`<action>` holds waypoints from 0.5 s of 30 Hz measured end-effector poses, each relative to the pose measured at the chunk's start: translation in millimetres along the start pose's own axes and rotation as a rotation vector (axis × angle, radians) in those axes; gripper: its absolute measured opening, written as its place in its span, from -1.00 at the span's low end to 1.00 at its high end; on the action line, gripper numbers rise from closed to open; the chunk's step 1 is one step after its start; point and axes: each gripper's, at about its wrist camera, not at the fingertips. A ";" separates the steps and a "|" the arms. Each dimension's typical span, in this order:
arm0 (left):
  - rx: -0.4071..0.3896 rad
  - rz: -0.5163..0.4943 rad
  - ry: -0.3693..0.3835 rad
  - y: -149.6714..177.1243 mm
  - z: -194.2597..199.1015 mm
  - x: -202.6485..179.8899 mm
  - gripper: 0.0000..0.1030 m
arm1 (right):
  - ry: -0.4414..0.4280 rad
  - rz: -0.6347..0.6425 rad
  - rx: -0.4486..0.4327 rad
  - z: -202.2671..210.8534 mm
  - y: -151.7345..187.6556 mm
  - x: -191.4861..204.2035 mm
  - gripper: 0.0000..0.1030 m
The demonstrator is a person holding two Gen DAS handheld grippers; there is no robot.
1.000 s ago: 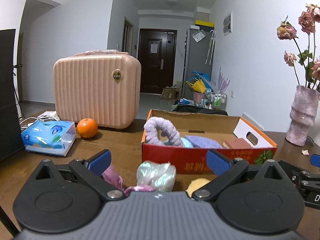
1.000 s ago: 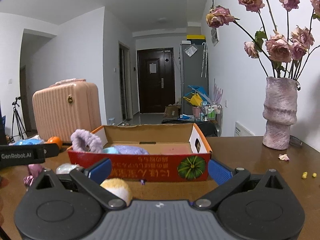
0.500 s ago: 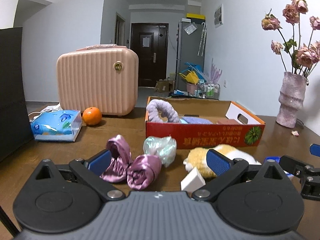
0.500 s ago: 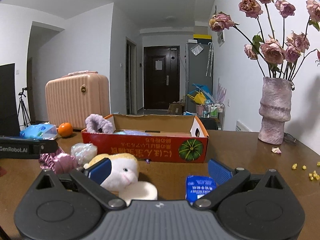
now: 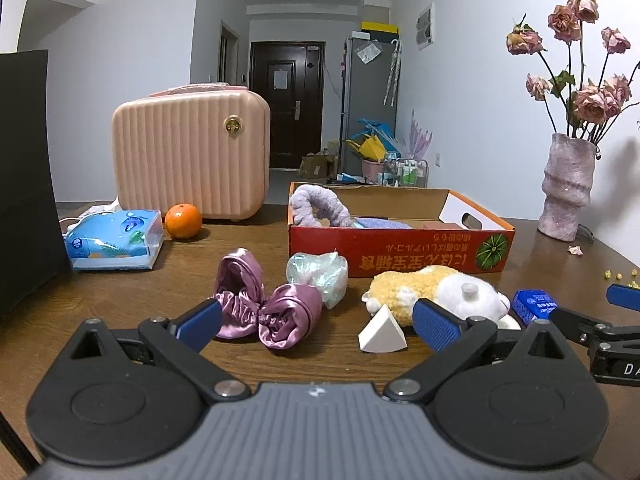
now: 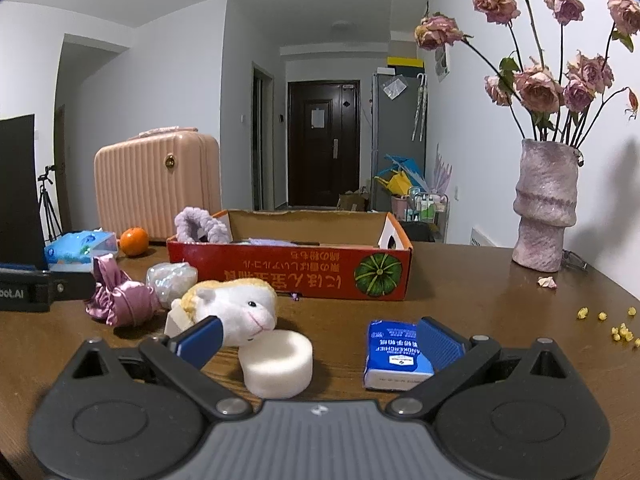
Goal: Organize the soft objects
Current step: 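Move both tools back toward the remaining objects on the table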
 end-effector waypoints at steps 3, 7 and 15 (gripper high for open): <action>0.006 0.002 -0.001 0.6 -1.8 0.3 1.00 | -0.008 0.003 0.010 -2.9 0.8 1.0 1.00; 0.006 -0.001 -0.001 1.2 -2.7 0.0 1.00 | -0.012 0.007 0.015 -3.8 1.5 2.5 1.00; 0.007 -0.002 0.000 1.9 -2.7 -0.5 1.00 | -0.018 0.012 0.027 -6.4 2.4 4.3 1.00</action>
Point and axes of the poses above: each gripper's, at about its wrist camera, not at the fingertips, and z roughly against the way its jaws point, x to its left, y to its underside, and after that the axes turned 11 degrees about z, right-handed
